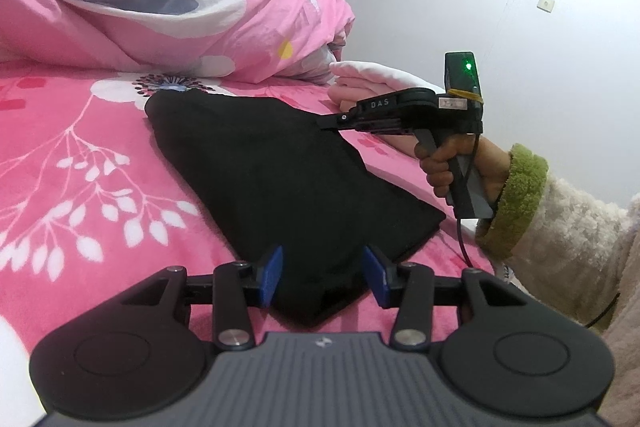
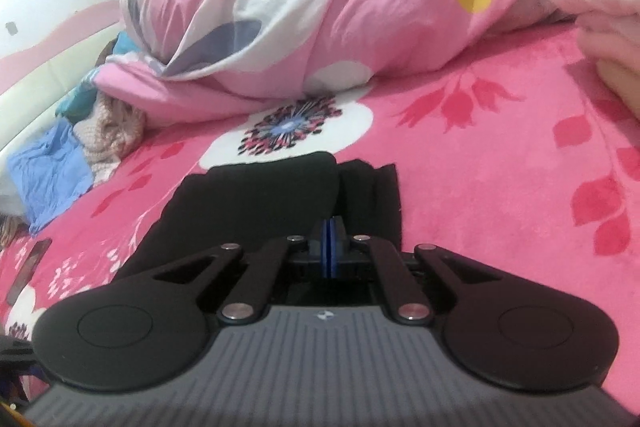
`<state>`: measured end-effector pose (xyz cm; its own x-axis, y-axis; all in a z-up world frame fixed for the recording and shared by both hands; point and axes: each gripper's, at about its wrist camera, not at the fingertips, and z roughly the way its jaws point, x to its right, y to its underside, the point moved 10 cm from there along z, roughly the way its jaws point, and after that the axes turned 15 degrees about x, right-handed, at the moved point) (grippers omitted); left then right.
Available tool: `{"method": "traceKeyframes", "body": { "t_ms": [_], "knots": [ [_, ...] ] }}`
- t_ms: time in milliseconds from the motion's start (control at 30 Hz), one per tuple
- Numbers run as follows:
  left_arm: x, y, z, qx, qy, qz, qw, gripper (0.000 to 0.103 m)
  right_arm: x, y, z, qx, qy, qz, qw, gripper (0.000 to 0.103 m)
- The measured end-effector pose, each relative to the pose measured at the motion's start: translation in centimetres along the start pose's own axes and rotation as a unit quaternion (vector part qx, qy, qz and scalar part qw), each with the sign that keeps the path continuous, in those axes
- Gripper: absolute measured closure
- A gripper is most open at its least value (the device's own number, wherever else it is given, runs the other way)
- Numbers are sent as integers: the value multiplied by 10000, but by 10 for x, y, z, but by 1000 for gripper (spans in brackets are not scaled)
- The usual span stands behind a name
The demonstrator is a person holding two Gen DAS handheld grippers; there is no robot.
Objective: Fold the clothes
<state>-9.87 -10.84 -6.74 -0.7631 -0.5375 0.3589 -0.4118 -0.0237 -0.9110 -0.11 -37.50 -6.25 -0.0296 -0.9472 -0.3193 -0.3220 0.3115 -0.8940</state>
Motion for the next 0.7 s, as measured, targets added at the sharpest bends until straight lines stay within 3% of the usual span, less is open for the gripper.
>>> {"method": "traceKeyframes", "body": {
  "t_ms": [233, 267, 433, 500, 600, 700],
  "knots": [
    [-3, 3, 4, -18, 65, 3, 10000, 55, 12, 23, 11, -279, 309, -312, 9986, 100],
    [-3, 3, 4, -14, 86, 2, 10000, 55, 11, 20, 8, -265, 341, -367, 9984, 95],
    [-4, 7, 1, 35, 234, -9, 9997, 55, -7, -9, -11, -36, 341, -733, 9967, 93],
    [-3, 9, 2, -26, 361, 17, 9993, 53, -22, -10, -5, -70, 93, -864, 9962, 93],
    [3, 11, 3, -157, 564, 188, 9981, 48, -30, 4, 20, -354, -166, -912, 9951, 95],
    [6, 13, 0, -208, 680, 325, 9969, 48, -1, 24, 42, -688, 213, -807, 9941, 95]
  ]
}}
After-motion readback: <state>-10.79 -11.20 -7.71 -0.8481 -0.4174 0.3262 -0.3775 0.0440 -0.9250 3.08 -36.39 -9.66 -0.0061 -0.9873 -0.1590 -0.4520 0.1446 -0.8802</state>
